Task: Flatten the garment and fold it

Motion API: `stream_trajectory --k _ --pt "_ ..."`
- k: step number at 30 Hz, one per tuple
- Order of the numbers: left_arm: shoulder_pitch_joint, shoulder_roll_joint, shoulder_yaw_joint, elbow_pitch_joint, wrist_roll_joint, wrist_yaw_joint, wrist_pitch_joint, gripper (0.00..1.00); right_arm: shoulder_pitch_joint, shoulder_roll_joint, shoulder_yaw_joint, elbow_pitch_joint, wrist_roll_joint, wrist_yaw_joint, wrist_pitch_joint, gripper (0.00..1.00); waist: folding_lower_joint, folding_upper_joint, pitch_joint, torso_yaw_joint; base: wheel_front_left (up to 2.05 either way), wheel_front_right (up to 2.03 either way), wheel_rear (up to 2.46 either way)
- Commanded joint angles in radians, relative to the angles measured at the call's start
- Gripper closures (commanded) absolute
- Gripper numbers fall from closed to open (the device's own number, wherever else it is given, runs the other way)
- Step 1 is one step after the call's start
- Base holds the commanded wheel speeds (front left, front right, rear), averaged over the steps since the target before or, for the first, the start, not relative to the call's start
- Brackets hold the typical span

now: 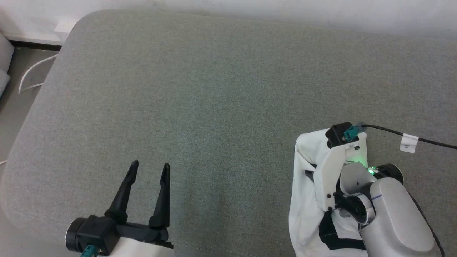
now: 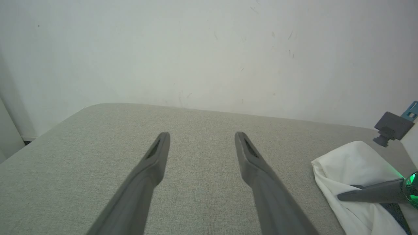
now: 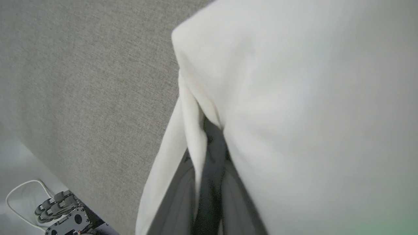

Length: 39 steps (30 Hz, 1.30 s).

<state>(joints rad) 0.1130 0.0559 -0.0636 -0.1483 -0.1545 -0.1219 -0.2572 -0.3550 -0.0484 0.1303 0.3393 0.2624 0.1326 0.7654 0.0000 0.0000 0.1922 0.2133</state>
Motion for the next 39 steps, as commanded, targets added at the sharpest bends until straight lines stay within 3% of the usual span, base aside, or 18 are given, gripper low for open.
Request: stream_trajectory --k 1,2,3,4,11,18,25,31,39 --pt "-0.015 -0.005 -0.001 0.003 -0.006 -0.001 -0.005 0.0 0.009 -0.002 0.005 0.027 -0.007 -0.002 0.011 0.93 0.0 0.0 0.0 0.001 0.0 0.0 0.0" --pt "-0.015 -0.005 -0.002 0.006 -0.007 0.0 -0.005 0.0 0.008 -0.002 0.006 0.031 -0.009 -0.002 0.02 0.78 0.0 0.0 -0.002 0.001 0.0 0.0 0.0" --pt "-0.015 -0.005 -0.003 0.009 -0.009 0.001 -0.005 0.0 0.008 -0.002 0.005 0.034 -0.012 -0.002 0.029 0.53 0.0 0.0 -0.005 0.0 0.0 0.0 0.0" --pt "-0.015 -0.005 -0.003 0.012 -0.01 0.002 -0.005 0.0 0.008 -0.002 0.004 0.036 -0.015 -0.002 0.038 0.0 0.0 0.0 -0.007 -0.001 0.0 0.0 0.0" --pt "-0.001 -0.005 -0.003 0.025 -0.015 0.006 -0.005 0.0 0.013 -0.002 0.008 -0.025 0.055 -0.002 0.051 0.0 0.0 0.0 -0.046 -0.023 0.0 0.0 0.0" --pt "0.034 -0.006 0.019 0.015 0.001 0.006 -0.005 0.0 0.053 -0.002 -0.035 -0.257 0.141 -0.002 -0.032 0.0 0.0 0.0 -0.097 -0.062 0.0 0.0 0.0" --pt "0.05 -0.005 0.031 -0.007 0.017 0.003 -0.005 0.0 0.155 -0.002 -0.153 -0.437 0.103 -0.002 -0.199 0.0 0.0 0.0 -0.104 -0.11 0.0 0.0 0.0" --pt "0.049 -0.004 0.034 -0.019 0.027 0.0 -0.005 0.0 0.26 -0.002 -0.223 -0.463 0.109 -0.002 -0.347 0.0 0.0 0.0 -0.096 -0.137 0.0 0.0 0.0" --pt "0.052 -0.002 0.031 -0.048 0.043 -0.002 -0.005 0.0 0.397 -0.002 -0.27 -0.454 0.03 -0.002 -0.697 0.0 0.0 0.0 -0.093 -0.146 0.0 0.0 0.0"
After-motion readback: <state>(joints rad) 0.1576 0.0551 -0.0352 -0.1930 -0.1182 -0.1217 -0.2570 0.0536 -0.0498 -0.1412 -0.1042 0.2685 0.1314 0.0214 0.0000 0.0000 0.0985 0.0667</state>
